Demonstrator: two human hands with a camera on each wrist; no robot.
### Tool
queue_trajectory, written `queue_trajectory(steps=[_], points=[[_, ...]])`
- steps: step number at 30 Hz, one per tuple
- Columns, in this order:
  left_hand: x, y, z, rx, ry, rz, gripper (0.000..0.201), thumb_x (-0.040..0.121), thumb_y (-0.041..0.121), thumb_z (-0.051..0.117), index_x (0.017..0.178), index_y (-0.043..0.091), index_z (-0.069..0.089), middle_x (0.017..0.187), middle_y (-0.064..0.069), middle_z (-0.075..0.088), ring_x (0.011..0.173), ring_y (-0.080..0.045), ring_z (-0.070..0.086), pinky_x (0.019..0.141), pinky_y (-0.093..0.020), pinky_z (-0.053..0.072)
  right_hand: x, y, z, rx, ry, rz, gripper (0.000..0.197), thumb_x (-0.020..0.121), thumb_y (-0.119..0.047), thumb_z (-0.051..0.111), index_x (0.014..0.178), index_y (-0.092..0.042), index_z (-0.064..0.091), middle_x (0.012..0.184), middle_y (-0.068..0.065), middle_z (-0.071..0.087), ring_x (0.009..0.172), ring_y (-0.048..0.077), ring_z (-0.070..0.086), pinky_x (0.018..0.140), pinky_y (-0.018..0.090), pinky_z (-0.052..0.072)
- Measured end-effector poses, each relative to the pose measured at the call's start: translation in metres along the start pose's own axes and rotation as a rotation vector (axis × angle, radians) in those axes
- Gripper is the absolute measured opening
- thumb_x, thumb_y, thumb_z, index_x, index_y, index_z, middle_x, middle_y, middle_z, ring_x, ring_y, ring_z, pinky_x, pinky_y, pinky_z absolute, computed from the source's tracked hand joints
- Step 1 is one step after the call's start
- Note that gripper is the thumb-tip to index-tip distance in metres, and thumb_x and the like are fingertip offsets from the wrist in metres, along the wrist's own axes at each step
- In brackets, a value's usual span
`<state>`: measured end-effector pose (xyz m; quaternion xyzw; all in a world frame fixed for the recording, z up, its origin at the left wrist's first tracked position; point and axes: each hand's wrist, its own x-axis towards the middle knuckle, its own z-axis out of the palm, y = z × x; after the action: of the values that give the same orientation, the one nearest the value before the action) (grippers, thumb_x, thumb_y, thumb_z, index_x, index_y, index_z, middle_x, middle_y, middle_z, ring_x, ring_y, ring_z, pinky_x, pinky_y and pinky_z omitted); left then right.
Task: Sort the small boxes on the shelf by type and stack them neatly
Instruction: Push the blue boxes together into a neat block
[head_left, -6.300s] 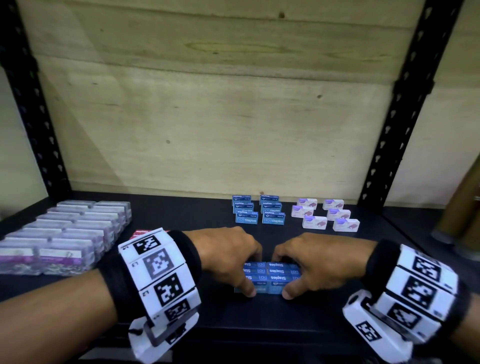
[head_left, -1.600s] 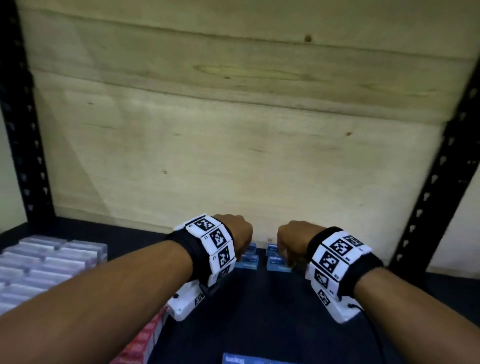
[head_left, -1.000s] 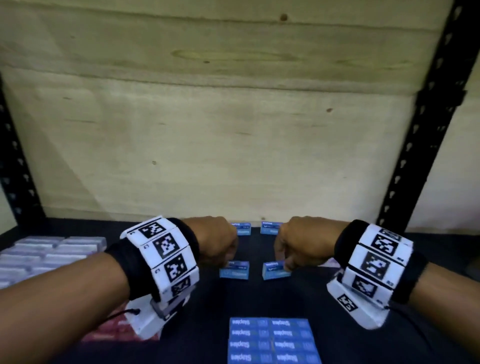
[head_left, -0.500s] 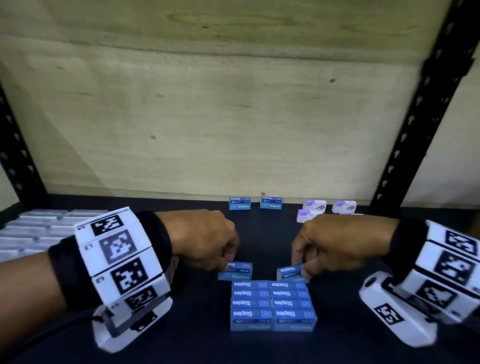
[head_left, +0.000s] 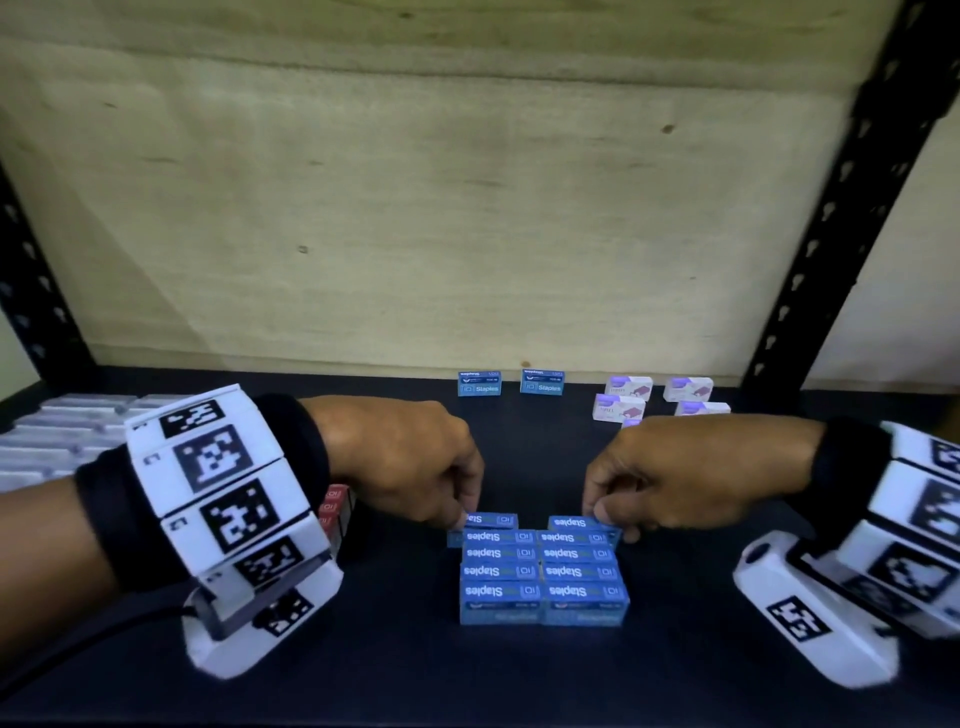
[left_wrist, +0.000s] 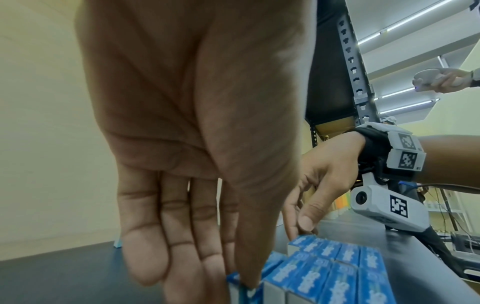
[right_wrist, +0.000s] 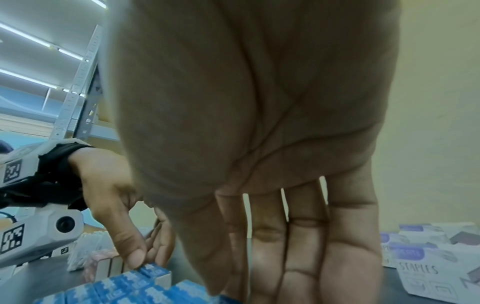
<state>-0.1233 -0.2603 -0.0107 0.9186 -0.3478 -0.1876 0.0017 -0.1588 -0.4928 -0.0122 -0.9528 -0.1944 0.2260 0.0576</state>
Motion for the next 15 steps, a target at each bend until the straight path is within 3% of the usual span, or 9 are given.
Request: queue_trajectory(steps=[7, 11, 15], points=[[0.003, 0.006, 0.001, -0.002, 0.011, 0.038, 0.008, 0.093, 0.037, 0.060, 0.093, 0.033, 0.067, 0.081, 0.019, 0.069, 0.069, 0.006, 0.058, 0.072, -0.018, 0.049, 0.003, -0.005, 0.001, -0.045, -0.013, -0.009, 0.012, 0.099, -0.037, 0.052, 0.092, -0.035, 0.062, 0.085, -0.014, 0.074, 0.071, -0.004, 0.060, 0.072, 0.016, 0.046], [0.009, 0.009, 0.001, -0.022, 0.019, 0.039, 0.010, 0.093, 0.036, 0.062, 0.097, 0.030, 0.069, 0.083, 0.017, 0.069, 0.072, 0.003, 0.060, 0.071, -0.017, 0.049, 0.007, -0.007, 0.002, -0.056, -0.012, -0.032, 0.013, 0.099, -0.036, 0.052, 0.090, -0.035, 0.061, 0.085, -0.013, 0.074, 0.069, -0.004, 0.059, 0.068, 0.014, 0.042], [0.013, 0.008, -0.002, -0.031, -0.020, 0.037, 0.010, 0.092, 0.036, 0.063, 0.098, 0.030, 0.070, 0.082, 0.018, 0.071, 0.070, 0.006, 0.059, 0.068, -0.014, 0.046, 0.010, -0.007, -0.001, -0.076, -0.042, -0.022, 0.014, 0.099, -0.040, 0.052, 0.096, -0.033, 0.063, 0.083, -0.015, 0.074, 0.070, -0.005, 0.059, 0.072, 0.017, 0.046]])
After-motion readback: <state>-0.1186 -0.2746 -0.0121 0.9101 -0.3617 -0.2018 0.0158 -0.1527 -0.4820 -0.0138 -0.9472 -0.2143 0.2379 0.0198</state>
